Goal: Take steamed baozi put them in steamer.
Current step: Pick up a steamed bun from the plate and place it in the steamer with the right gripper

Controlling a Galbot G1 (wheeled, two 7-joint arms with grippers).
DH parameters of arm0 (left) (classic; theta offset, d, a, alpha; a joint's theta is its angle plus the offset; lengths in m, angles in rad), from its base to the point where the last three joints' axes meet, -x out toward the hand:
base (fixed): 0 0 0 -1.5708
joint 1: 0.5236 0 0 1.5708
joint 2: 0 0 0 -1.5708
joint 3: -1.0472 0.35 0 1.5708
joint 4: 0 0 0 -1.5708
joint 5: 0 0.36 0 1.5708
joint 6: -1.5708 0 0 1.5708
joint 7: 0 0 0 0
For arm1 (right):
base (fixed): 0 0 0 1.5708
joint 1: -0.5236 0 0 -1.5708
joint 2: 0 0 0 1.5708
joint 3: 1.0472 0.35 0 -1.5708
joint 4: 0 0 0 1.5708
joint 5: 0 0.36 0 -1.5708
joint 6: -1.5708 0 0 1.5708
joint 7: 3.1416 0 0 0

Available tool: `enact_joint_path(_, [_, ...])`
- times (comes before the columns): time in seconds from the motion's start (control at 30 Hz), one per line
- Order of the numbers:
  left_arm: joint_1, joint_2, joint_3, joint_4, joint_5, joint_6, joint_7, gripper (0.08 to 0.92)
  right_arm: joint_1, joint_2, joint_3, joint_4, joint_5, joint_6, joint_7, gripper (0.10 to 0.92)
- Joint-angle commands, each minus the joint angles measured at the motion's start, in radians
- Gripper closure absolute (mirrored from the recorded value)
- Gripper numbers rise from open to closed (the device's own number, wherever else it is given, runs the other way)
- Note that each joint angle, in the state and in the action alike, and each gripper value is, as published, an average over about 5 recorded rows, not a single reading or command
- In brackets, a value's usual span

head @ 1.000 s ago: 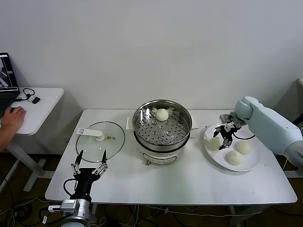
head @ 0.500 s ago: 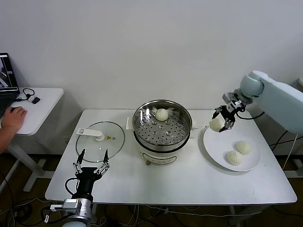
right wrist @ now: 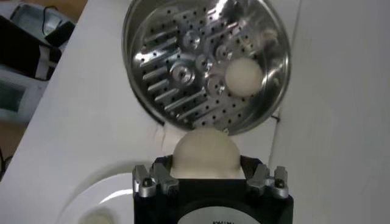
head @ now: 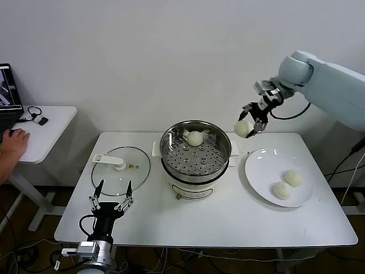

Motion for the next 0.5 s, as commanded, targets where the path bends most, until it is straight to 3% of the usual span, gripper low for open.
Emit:
enact_joint_path(0.03, [0.004, -0.001, 0.002, -0.004, 0.020, -0.009, 0.000, 0.177, 0.023, 0.210, -0.039, -0.090, 0.076, -0.054, 0.017, 0.295])
enact_joint_path(0.5, [-0.006, -0.003, -0.002, -0.001, 0.013, -0.008, -0.002, 0.177, -0.151, 0.516, 0.042, -0.320, -0.007, -0.052, 0.022, 0.287])
